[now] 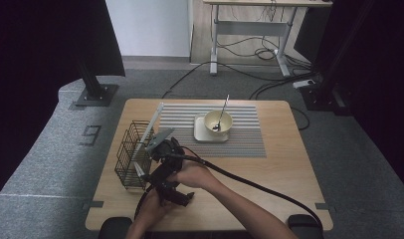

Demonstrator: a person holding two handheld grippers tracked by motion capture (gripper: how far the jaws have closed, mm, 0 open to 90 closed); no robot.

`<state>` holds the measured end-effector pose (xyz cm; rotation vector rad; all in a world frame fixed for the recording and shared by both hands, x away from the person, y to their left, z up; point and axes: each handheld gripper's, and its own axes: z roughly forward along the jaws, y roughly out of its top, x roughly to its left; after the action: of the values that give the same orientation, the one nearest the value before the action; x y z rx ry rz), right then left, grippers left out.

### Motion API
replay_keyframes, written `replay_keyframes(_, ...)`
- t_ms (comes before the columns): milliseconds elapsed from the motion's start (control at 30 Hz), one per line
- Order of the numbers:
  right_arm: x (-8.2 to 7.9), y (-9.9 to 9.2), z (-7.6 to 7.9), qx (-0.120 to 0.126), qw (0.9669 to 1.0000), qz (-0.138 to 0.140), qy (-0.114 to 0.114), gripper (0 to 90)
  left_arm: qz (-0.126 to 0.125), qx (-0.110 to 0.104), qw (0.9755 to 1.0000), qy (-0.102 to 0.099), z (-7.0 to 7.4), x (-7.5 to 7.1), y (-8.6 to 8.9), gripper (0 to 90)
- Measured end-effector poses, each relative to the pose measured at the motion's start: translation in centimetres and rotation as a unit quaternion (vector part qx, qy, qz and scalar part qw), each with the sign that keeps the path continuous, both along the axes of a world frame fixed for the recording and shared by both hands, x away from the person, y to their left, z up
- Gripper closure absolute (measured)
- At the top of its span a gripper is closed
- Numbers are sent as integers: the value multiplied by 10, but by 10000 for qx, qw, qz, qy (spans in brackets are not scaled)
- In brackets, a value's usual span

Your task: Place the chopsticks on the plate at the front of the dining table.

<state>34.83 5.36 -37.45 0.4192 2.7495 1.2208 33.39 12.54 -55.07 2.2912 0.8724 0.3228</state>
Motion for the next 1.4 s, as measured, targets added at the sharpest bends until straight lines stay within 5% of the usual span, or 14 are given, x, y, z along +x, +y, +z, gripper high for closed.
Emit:
replay_keyframes(600,16,1,-4,251,9991,-328,-112,68,-18,-10,10000,9,0,0,0,0)
replay_keyframes(800,23,2,-9,173,9979,-508,-349,148,-18,-1,10000,-1,0,0,0,0)
replay_keyframes(933,28,2,-13,199,9979,-534,-306,270,-30,3,10000,19,0,0,0,0)
replay_keyframes(1133,32,0,-10,526,9978,-389,-136,577,10,-12,10000,2,0,0,0,0)
replay_keyframes(1400,32,-4,-5,619,9962,-387,-470,745,-14,25,10000,7,0,0,0,0)
